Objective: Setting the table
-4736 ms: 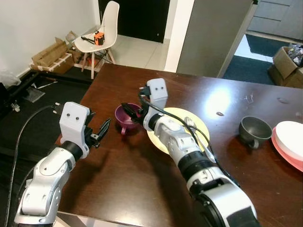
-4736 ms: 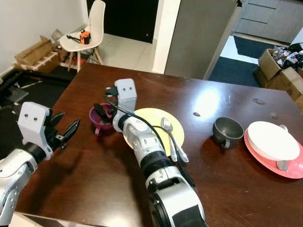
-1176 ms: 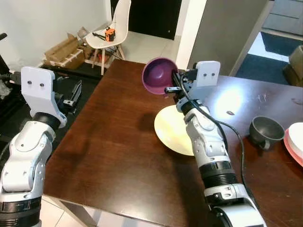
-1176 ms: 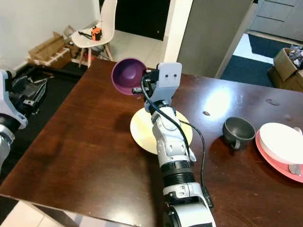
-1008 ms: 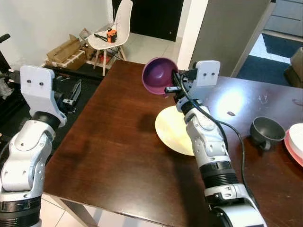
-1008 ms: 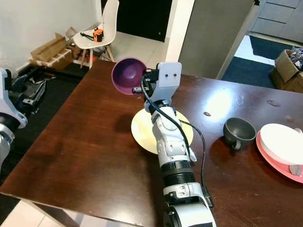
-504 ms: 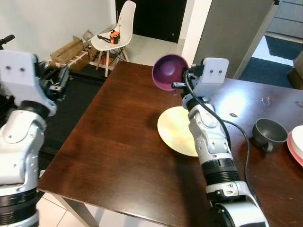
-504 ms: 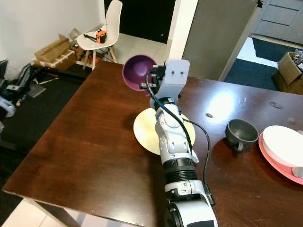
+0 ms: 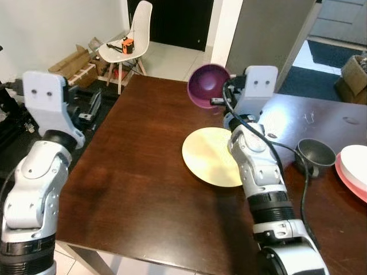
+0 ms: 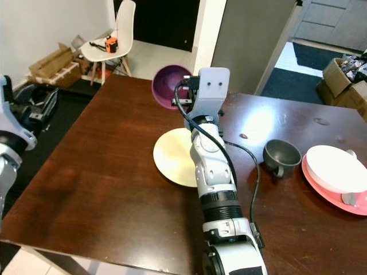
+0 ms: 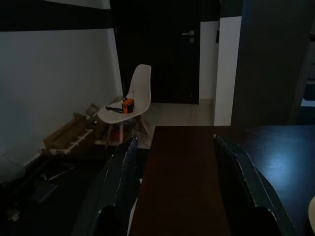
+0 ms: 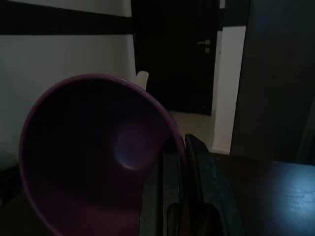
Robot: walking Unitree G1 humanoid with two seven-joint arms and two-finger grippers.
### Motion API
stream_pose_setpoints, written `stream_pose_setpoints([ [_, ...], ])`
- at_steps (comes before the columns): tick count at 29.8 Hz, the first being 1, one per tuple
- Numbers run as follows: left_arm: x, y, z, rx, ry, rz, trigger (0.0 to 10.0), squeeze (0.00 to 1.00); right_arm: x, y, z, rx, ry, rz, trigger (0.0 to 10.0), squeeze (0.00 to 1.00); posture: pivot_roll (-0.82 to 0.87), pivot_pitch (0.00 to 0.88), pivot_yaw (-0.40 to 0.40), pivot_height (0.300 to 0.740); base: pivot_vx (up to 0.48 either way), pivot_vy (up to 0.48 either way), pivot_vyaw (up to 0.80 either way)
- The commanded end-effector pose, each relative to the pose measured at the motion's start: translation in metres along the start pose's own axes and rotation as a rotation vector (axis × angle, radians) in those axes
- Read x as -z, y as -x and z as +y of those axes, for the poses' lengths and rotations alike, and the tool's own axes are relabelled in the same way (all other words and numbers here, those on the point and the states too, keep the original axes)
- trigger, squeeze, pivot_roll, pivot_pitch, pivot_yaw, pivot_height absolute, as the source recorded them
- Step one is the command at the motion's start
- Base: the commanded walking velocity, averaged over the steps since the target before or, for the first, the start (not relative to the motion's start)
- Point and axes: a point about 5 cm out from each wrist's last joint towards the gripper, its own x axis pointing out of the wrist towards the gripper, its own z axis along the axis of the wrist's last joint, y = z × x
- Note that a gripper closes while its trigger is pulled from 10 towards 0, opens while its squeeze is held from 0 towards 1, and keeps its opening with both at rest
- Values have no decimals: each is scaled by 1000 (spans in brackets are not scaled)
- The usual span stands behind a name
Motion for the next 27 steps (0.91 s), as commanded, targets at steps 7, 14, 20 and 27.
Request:
stream_pose_setpoints([
  [7, 8, 2, -8, 48, 20, 39, 10000, 0, 5, 8, 0, -10, -60, 15, 10000, 0, 97, 35, 43, 740, 0, 0, 0],
  [14, 12, 3, -11, 56, 12, 58, 10000, 0, 12, 15, 3, -39, -178, 47, 10000, 0, 94, 27, 44, 740, 0, 0, 0],
  [20, 14, 3, -12, 60, 14, 61, 10000, 0, 14, 16, 0, -30, -220, 53, 10000, 0, 95, 18, 45, 740, 0, 0, 701],
  [27, 15, 3, -14, 67, 13, 63, 10000, 0, 14, 16, 1, -44, -237, 51, 10000, 0, 94, 15, 48, 740, 0, 0, 782],
])
